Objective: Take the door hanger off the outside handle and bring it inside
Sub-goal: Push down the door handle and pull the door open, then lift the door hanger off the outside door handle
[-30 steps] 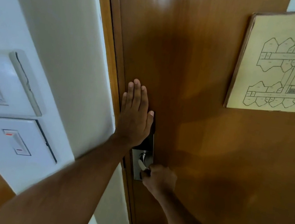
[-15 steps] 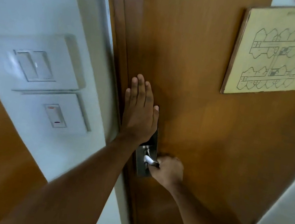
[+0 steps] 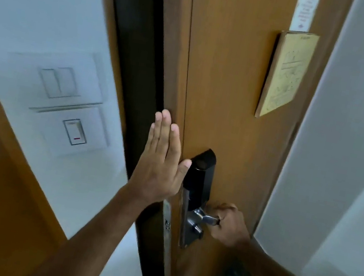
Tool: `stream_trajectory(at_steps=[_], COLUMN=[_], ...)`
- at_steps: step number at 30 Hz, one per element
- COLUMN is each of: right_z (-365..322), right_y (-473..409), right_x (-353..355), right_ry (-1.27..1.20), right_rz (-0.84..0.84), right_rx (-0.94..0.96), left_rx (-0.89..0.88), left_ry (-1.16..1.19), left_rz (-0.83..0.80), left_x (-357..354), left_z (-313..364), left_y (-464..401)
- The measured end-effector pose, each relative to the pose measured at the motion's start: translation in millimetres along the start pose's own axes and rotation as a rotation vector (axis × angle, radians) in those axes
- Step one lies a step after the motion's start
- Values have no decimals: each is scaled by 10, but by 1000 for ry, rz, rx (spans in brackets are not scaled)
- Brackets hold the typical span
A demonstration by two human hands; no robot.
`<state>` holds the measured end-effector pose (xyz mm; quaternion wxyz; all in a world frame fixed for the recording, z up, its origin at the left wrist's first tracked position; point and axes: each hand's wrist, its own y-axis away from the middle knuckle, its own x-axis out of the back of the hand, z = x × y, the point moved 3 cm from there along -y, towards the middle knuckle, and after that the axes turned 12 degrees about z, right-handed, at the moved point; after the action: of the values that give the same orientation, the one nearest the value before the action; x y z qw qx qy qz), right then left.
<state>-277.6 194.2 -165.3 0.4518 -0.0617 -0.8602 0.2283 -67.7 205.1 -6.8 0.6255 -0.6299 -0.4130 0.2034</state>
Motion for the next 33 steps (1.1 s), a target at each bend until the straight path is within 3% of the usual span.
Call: stream_trajectory(at_steps=[7, 13, 16, 22, 28, 33], right_z=[351, 785, 961, 1157, 1106, 1082], right_y=[672, 1217, 1446, 1784, 2201, 2445], right_x=[712, 1286, 1567, 2085, 2349, 2608], right_ry=[-29, -94, -46, 305, 321, 407], right_rz=[72, 98, 180, 263, 349, 383], right_rx=[-52, -321, -377, -304, -395, -338], left_rx=[-156, -212, -226, -172, -194, -231], left_ry=[327, 504, 516, 471, 510, 580], left_rz=[105, 136, 144, 93, 159, 100], left_x=[-86, -154, -184, -379, -533, -643], left_z=[985, 1980, 2451, 3241, 3815, 4019], left_y=[-166, -318, -401, -519, -648, -690])
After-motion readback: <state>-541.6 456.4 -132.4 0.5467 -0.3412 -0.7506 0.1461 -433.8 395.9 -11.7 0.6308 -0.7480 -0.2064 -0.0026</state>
